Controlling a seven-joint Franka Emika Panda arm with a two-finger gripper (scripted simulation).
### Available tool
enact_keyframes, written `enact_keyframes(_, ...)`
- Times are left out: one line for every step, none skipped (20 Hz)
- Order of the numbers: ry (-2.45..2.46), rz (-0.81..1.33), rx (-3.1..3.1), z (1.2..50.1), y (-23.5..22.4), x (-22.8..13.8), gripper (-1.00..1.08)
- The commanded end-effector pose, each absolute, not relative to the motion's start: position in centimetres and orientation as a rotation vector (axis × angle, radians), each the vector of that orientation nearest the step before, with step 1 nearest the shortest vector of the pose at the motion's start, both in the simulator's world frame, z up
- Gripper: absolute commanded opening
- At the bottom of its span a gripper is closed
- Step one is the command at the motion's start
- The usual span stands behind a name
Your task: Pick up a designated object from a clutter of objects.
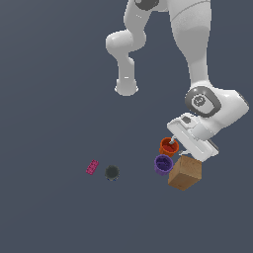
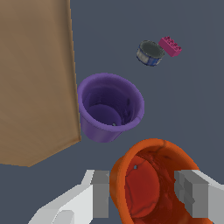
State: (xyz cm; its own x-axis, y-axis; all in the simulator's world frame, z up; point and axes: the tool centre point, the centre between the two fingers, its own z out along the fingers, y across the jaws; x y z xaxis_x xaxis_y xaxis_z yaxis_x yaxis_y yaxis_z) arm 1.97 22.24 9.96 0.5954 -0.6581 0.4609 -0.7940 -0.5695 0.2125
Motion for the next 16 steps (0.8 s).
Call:
enact_keyframes(-1.188,0.508,2.409,9.6,22.9,2.0,0.28)
enact_keyframes(-1.195,0.521,2.404,9.5,23.1,1.9,0.28)
enact_keyframes(-1.201,0.533,2.398,9.5,23.3,1.9,0.28)
enact_keyframes(-1.207,0.544,2.394,9.4,23.4,1.9,0.28)
enact_keyframes(-1.212,0.554,2.390,9.3,23.6,1.9,0.28)
enact_keyframes(-1.216,0.562,2.386,9.2,23.8,1.9,0.28)
enact_keyframes(-1.220,0.570,2.383,9.2,23.9,1.9,0.28)
enact_keyframes(-1.223,0.576,2.381,9.1,24.0,1.9,0.28)
enact_keyframes(-1.226,0.581,2.379,9.1,24.1,1.9,0.28)
enact_keyframes(-1.228,0.585,2.377,9.1,24.1,1.9,0.28)
enact_keyframes(-1.229,0.588,2.376,9.0,24.2,1.9,0.28)
enact_keyframes(-1.230,0.590,2.375,9.0,24.2,1.9,0.28)
enact_keyframes(-1.231,0.591,2.375,9.0,24.2,1.9,0.28)
enact_keyframes(-1.228,0.587,2.377,9.0,24.2,1.8,0.28)
enact_keyframes(-1.228,0.587,2.377,9.0,24.2,1.8,0.28)
enact_keyframes(-1.228,0.587,2.377,8.9,24.1,1.9,0.28)
